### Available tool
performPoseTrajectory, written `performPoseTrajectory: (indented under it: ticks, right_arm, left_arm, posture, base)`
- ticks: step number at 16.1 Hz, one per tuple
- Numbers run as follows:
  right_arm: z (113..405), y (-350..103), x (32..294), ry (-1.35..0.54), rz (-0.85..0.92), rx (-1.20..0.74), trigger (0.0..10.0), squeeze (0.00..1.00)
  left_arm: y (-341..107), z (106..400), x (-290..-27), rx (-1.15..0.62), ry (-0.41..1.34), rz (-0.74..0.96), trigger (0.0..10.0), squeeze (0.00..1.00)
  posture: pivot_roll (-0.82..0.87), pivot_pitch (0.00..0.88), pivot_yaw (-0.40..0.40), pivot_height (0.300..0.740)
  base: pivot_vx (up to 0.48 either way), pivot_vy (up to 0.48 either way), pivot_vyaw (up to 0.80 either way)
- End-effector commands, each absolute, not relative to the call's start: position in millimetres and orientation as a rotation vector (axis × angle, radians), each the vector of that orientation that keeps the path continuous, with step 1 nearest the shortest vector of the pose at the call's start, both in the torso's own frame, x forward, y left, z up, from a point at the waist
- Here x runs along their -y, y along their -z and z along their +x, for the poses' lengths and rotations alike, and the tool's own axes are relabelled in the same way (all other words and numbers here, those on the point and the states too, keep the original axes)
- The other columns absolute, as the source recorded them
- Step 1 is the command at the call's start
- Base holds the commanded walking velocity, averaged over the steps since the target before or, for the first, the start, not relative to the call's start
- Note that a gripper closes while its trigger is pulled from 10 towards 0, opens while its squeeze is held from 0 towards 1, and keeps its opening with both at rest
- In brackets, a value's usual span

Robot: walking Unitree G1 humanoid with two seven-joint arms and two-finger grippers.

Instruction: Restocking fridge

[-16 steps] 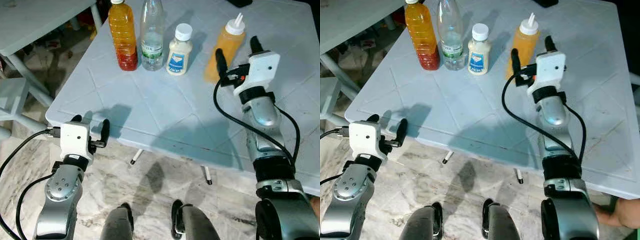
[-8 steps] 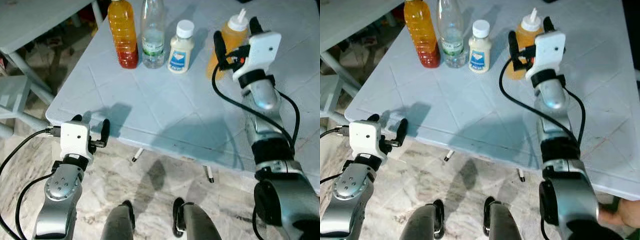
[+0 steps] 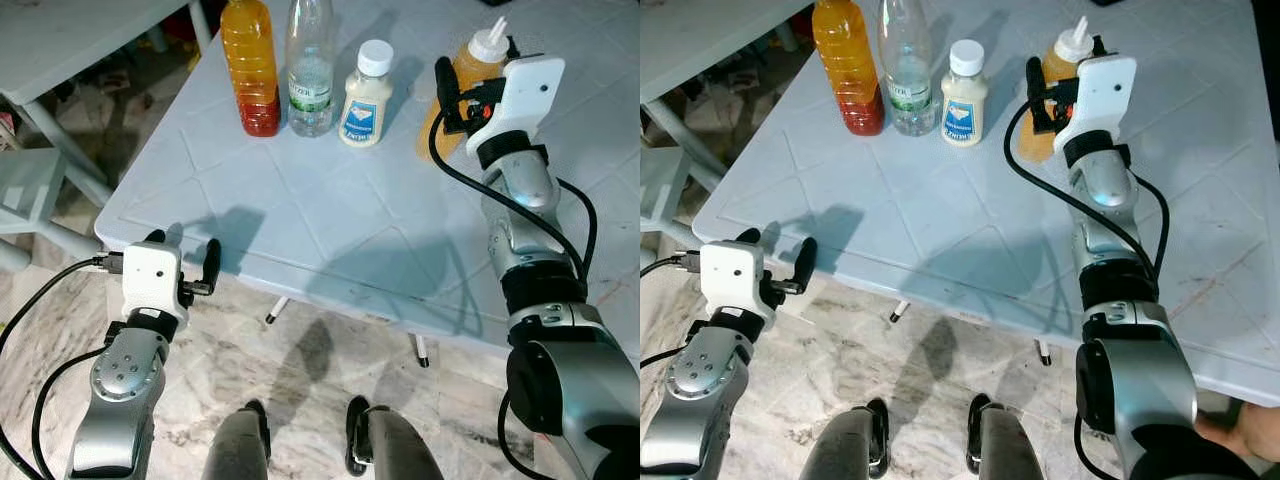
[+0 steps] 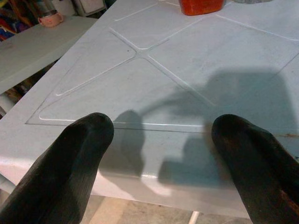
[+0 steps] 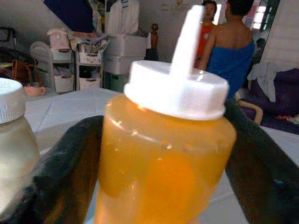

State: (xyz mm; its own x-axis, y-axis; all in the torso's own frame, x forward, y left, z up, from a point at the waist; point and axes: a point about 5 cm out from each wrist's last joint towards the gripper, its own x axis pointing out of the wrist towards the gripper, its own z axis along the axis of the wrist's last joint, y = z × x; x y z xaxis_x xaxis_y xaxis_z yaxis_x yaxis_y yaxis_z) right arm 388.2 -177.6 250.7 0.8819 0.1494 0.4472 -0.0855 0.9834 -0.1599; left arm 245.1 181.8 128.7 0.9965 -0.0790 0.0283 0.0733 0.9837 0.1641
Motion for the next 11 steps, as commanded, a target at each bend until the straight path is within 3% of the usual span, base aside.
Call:
performPoseTrajectory:
  ticks: [1,3,4,7,8,9,10,11]
  right_arm:
    - [389.5,-251.9,178.2,-0.121,-0.136,0.477,0.0,0.00]
    - [389.5,-250.2,177.5,-0.119,-0.137,0.471,0.5,0.00]
    - [389.5,-249.8,177.4,-0.118,-0.137,0.468,0.0,0.00]
    - [387.9,-243.4,171.5,-0.134,-0.136,0.450,0.0,0.00]
    - [387.2,-242.9,168.2,-0.135,-0.134,0.450,1.2,0.00]
    - [385.7,-244.0,164.1,-0.145,-0.134,0.458,3.2,0.00]
    - [384.4,-244.3,160.1,-0.150,-0.134,0.463,7.0,0.00]
    - [382.9,-243.6,156.1,-0.167,-0.131,0.464,10.0,0.00]
  left_arm:
    - [-128.7,242.7,-182.5,0.025,0.085,0.177,10.0,0.00]
    - [-128.1,243.9,-181.2,0.024,0.087,0.176,10.0,0.00]
    - [-128.1,244.3,-180.9,0.024,0.087,0.176,10.0,0.00]
    - [-127.0,247.8,-178.3,0.027,0.085,0.171,10.0,0.00]
    - [-128.2,250.3,-176.8,0.034,0.088,0.169,10.0,0.00]
    - [-129.8,252.2,-176.7,0.041,0.085,0.167,10.0,0.00]
    - [-130.4,254.3,-176.9,0.043,0.082,0.167,10.0,0.00]
    - [-130.2,255.7,-177.0,0.042,0.077,0.167,10.0,0.00]
  posture:
    - [0.22,0.269,0.028,0.740]
    - [0.22,0.265,0.028,0.740]
    - [0.22,0.265,0.028,0.740]
    - [0.21,0.252,0.018,0.740]
    - [0.21,0.247,0.015,0.740]
    - [0.21,0.247,0.015,0.740]
    - [0.20,0.242,0.014,0.740]
    - [0.19,0.235,0.012,0.740]
  base:
    - [0.000,0.000,0.00]
    - [0.000,0.000,0.00]
    - [0.000,0.000,0.00]
    - [0.000,0.000,0.00]
    - [0.000,0.000,0.00]
    - [0.000,0.000,0.00]
    - [0.000,0.000,0.00]
    - [0.000,0.000,0.00]
